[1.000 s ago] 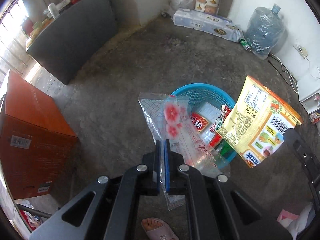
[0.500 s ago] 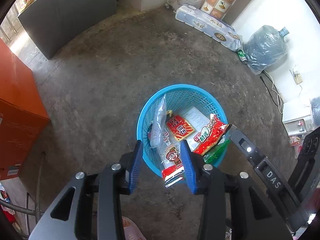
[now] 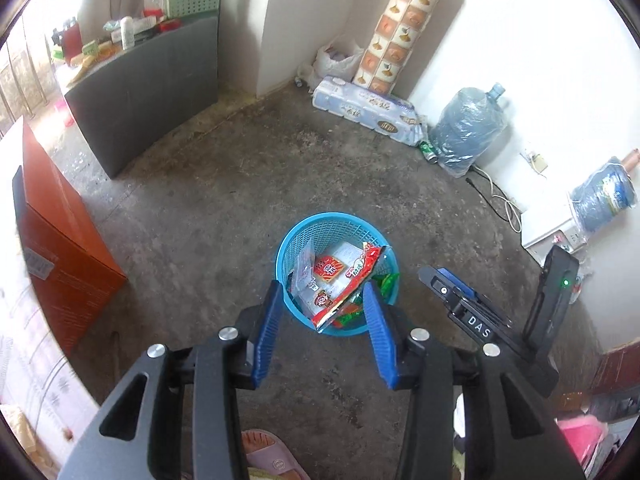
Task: Collect trash
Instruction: 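Move both grippers back to the bed toward the red packet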
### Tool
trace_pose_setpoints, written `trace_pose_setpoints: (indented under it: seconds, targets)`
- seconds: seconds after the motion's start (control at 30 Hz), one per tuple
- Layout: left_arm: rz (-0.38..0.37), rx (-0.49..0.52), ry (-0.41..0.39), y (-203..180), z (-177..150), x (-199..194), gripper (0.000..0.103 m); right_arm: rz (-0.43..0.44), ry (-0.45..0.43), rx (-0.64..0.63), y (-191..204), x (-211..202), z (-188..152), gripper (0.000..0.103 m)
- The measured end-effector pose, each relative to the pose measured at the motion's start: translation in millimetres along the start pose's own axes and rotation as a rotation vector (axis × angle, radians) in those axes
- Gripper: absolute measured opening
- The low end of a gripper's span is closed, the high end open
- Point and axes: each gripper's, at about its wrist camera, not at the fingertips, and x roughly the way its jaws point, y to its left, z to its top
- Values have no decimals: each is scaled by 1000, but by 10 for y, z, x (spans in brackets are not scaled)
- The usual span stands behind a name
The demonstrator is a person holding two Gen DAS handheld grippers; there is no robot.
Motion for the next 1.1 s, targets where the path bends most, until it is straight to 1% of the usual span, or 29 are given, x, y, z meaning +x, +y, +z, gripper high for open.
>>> trace_pose_setpoints:
  seconds: [0.1,0.13,0.17,0.23,0.3,0.4,0.47,0.53,0.63,0.7,0.83,0.9,0.97,1.03,1.1]
  targets:
    - [-8,30,-65,84,-315,-680,47,38,-31,-73,222,-401,-138,56]
    - [-11,34,-86,136,-440,-901,50,51,-36,-102,299,-534,-198,58]
    - [-4,37,-107,196,-577,-1124,52,62,-37,-128,371,-655,-260,60]
    - [23,22,-158,357,-887,-1556,58,83,-43,-171,496,-872,-390,65]
    - [56,-32,-214,570,-1205,-1963,62,116,-36,-214,611,-1060,-520,69]
    - [141,-130,-302,905,-1728,-2478,64,167,-11,-253,758,-1265,-696,73]
    - [188,-212,-350,1109,-2087,-2749,65,206,8,-271,866,-1360,-807,75]
    - [196,-303,-384,1293,-2448,-2941,66,259,40,-282,990,-1412,-902,76]
    - [211,-429,-426,1522,-2945,-3106,66,329,98,-301,1197,-1402,-1017,78]
    - [231,-495,-445,1619,-3238,-3145,66,358,128,-333,1372,-1387,-1109,79]
    - [262,-572,-449,1723,-3650,-3076,66,412,193,-405,1752,-1325,-1337,79]
    - [255,-592,-448,1745,-3783,-3012,66,443,232,-440,1964,-1279,-1463,79]
    - [238,-595,-441,1768,-3842,-2933,66,475,281,-465,2166,-1198,-1590,79]
    - [229,-577,-444,1776,-3805,-2867,66,491,320,-495,2358,-1111,-1725,79]
    - [251,-553,-445,1792,-3757,-2828,66,497,350,-523,2522,-1037,-1866,79]
